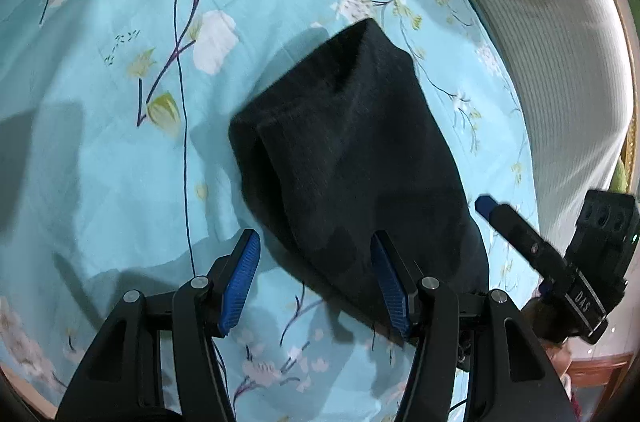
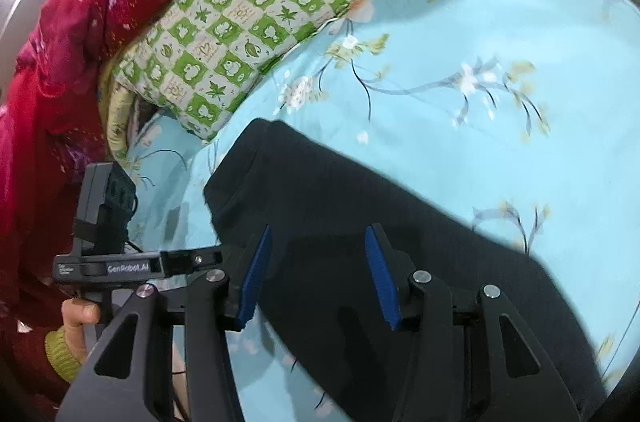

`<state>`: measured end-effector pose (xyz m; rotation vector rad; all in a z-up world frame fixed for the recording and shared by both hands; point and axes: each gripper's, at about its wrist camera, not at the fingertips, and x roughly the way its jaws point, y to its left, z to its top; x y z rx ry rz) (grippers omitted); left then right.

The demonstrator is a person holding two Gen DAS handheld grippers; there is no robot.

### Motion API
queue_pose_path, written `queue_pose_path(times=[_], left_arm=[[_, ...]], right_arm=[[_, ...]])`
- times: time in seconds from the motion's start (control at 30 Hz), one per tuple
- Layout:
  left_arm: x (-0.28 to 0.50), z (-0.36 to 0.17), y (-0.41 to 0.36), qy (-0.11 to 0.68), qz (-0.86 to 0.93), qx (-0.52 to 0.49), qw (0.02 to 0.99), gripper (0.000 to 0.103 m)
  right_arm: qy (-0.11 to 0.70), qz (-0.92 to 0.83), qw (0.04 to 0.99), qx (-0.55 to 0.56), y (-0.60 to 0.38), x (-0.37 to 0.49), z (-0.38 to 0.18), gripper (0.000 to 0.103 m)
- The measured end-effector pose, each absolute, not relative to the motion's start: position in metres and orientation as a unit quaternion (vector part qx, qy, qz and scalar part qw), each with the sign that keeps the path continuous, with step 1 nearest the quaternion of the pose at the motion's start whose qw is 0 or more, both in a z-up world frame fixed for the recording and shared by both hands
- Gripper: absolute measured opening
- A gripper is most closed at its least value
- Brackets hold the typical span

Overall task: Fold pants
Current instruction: 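Grasp the folded pants end with the left tool while the right tool grasps beside it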

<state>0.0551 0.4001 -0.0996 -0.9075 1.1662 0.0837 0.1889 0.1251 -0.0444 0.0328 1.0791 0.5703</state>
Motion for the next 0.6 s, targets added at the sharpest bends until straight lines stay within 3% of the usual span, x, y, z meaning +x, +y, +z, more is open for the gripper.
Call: queue_pose_path(times=[0.43,0.6], left_arm=[[0.075,-0.113,0.407,0.516,0.044,-0.432,0.739,0.058],[0.080,-0.113,0.405,0.512,0.057,-0.415,0.749,0.047]], right_arm=[[0.530,0.321,0.778,-0.100,0.200,0.256,-0.072,0.051],[0.551,0.333,0.750,-0.152,0.224,0.267,-0.088,0.051]])
